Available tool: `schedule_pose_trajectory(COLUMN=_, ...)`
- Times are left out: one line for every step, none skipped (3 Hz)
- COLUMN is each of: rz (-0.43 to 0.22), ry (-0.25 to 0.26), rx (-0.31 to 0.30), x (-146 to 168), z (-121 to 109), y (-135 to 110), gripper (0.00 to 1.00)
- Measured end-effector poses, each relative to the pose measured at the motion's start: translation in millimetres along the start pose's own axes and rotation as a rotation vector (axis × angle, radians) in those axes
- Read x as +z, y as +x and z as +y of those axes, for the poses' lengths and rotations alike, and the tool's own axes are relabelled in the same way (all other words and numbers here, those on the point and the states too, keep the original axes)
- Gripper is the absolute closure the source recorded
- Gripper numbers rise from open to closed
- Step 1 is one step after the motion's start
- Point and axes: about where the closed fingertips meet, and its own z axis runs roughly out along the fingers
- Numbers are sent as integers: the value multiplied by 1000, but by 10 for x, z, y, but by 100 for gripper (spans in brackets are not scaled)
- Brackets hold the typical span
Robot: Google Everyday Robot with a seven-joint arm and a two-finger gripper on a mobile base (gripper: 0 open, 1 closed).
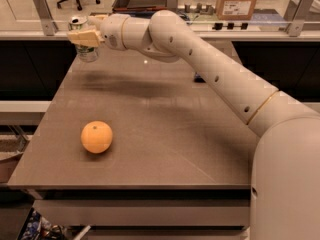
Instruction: Pick 7up can
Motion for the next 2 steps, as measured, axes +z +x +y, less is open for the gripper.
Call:
schedule_pose_trajectory(rz=17, ry=13, rx=-43, x=-163, z=76, y=-351, gripper=100)
schedule_pose_trajectory(rz=24, ry=51, rx=-106, x=-341, z=212, y=-754, gripper=100)
